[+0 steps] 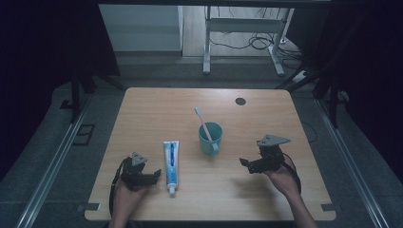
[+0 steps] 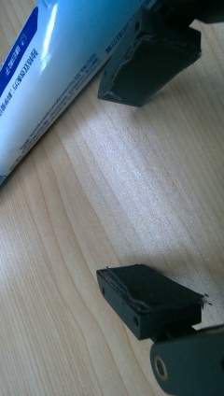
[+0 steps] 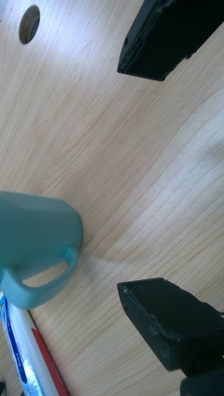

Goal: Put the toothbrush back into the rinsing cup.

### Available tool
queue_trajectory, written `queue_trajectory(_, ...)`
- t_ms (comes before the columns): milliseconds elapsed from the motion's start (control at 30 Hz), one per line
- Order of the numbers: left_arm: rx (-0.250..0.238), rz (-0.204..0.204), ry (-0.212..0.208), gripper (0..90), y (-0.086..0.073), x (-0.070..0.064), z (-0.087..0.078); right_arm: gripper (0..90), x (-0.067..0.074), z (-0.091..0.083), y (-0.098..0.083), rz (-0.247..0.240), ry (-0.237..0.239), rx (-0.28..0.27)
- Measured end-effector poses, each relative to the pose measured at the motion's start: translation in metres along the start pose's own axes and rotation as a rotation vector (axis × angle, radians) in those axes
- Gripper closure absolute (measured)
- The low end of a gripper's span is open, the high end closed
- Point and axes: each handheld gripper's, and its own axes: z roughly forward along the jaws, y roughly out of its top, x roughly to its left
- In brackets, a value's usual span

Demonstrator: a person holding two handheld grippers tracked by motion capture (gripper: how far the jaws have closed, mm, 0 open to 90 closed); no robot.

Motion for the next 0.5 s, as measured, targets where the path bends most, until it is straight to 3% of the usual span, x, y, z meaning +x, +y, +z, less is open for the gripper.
queue_trajectory(500,0.0,0.006,0.0,13.0,0.0,0.0,0.0,0.2,-0.009,-0.011,-0.031,0.024,-0.041,0.01)
